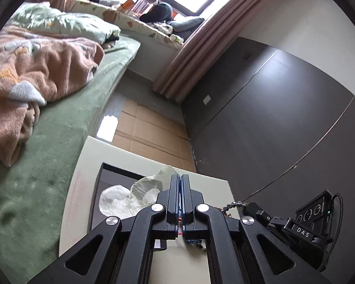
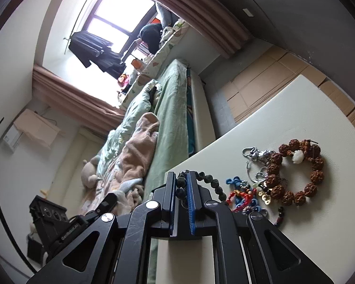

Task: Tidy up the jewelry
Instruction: 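Lower pouch into black box with left gripper while right gripper drops grey bracelet in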

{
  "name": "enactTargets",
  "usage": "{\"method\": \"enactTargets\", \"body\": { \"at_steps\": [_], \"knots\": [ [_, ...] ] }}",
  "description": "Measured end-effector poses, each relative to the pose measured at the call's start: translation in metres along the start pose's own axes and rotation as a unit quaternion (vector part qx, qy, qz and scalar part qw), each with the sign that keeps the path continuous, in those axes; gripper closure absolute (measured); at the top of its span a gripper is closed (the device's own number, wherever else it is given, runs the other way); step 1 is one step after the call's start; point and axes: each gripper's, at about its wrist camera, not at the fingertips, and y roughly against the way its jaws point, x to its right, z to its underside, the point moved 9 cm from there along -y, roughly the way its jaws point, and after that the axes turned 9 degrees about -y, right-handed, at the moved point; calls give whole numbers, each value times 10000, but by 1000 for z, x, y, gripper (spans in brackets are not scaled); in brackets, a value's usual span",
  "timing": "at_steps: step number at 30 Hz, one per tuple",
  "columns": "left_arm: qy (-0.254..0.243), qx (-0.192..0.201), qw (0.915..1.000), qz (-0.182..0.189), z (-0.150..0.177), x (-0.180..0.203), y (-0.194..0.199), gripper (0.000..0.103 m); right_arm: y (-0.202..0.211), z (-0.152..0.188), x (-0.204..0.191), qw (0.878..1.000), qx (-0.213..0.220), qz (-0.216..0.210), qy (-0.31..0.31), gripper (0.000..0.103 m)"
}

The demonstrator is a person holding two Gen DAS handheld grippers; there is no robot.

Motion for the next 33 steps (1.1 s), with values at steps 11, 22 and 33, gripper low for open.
{"method": "enactTargets", "body": {
  "at_steps": [11,22,33],
  "knots": [
    [186,415,9969,-642,-12,-30,19,14,-26,26,-46,9968,-364,-644,299,92],
    [339,389,9934,-1025,-8,-52,22,14,-76,58,-70,9939,-748,-563,577,92],
    [576,523,9875,-1367,-4,-68,30,14,-63,45,-47,9960,-756,-163,458,19]
  ]
}}
